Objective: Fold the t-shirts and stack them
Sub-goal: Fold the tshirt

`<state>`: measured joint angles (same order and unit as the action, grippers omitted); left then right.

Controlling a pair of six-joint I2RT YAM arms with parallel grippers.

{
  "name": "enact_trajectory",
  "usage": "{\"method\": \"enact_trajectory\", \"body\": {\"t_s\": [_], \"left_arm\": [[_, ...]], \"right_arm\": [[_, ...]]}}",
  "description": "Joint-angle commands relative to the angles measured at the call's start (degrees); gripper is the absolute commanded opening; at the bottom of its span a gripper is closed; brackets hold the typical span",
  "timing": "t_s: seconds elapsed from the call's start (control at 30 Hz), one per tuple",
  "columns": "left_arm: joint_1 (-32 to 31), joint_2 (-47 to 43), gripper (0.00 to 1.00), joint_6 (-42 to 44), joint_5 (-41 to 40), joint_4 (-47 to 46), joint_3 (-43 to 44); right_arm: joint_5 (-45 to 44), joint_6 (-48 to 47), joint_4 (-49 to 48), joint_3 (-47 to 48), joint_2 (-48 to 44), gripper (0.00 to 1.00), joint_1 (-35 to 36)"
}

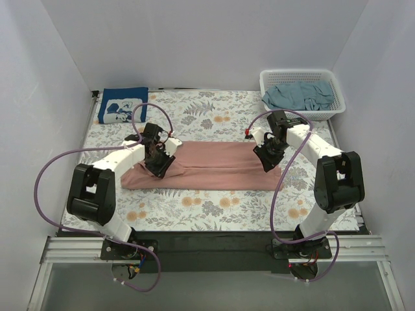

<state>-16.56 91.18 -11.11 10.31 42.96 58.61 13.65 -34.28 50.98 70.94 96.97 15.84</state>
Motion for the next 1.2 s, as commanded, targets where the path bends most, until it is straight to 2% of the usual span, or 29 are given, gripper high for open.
{"method": "enact_trajectory", "body": {"t_s": [0.0,0.13,0.2,0.23,0.3,0.63,0.97,1.0,1.1,1.17], "left_arm": [[-0.58,1.36,0.27,-0.14,-1.69,-1.30,2.03],[-1.37,2.86,0.22,0.22,-2.13,-1.04,2.65],[-1.64,3.13,0.15,0.30,-1.78,-0.95,3.35],[-1.72,3.22,0.07,0.04,-1.52,-1.04,3.61],[-1.72,3.31,0.00,-0.57,-0.82,-1.12,5.10],[-1.81,10.33,0.00,-5.84,2.09,-1.04,16.78],[-2.25,16.14,0.00,-11.39,3.22,-5.69,22.95],[-2.51,16.31,0.07,-10.69,3.66,-5.69,22.95],[-3.75,15.97,0.19,-9.54,3.14,-5.87,22.60],[-3.57,13.43,0.31,-10.07,2.79,-6.74,21.81]], "right_arm": [[0.33,-0.08,-0.36,0.69,0.15,0.30,0.25],[-0.11,-0.43,-0.62,0.61,0.24,0.30,0.25],[-0.20,-0.52,-0.71,0.34,0.24,0.30,0.25],[-0.20,-0.52,-0.88,0.26,0.24,0.30,0.25],[-0.20,-0.61,-0.97,0.08,0.33,0.30,0.25],[-0.29,-0.70,-1.32,0.17,0.85,0.30,0.25],[-0.03,-0.87,-1.32,0.17,1.64,0.30,0.34],[0.15,-0.79,-1.32,0.08,1.73,0.30,0.25],[0.76,-0.70,-1.24,0.52,1.82,0.30,0.25],[1.55,-0.44,-1.24,0.78,1.56,0.30,0.25]]}}
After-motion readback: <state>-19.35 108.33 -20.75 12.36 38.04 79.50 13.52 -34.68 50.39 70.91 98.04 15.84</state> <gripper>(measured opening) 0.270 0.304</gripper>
